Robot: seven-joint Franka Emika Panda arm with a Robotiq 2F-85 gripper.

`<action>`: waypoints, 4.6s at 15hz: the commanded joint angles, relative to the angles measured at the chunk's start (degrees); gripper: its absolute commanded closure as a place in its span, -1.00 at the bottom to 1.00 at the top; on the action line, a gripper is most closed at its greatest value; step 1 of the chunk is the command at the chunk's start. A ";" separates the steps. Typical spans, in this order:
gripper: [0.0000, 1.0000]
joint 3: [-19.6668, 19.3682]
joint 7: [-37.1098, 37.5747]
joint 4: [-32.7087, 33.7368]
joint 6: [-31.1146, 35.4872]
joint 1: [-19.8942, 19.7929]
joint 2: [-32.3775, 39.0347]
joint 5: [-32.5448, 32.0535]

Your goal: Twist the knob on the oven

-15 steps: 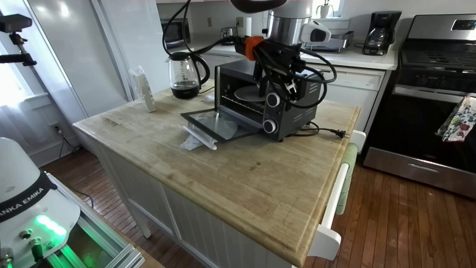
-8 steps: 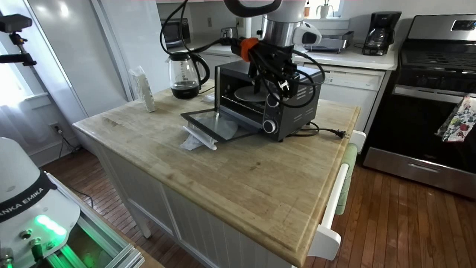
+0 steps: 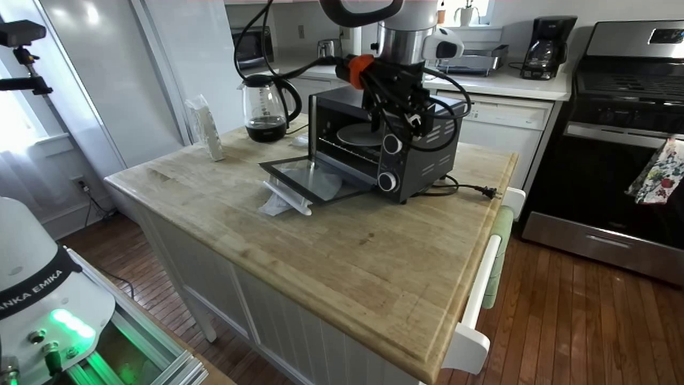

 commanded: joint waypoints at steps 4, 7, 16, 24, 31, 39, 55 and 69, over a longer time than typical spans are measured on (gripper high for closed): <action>-1.00 -0.66 2.31 0.73 2.31 0.84 1.91 -0.98; -1.00 -0.36 2.82 1.12 4.83 0.58 2.70 -0.19; -1.00 -1.25 5.73 1.67 4.82 0.72 3.13 -2.57; -1.00 -1.92 7.85 1.39 5.81 0.68 2.79 -4.85; -1.00 -1.53 6.57 1.21 4.76 -0.29 1.39 -3.08; -1.00 -3.19 7.53 2.26 4.01 -0.53 1.14 -4.02; -1.00 -2.89 8.15 7.20 -1.77 -1.35 6.52 -3.32; -1.00 -2.59 7.58 7.89 -2.21 -2.46 6.59 -2.65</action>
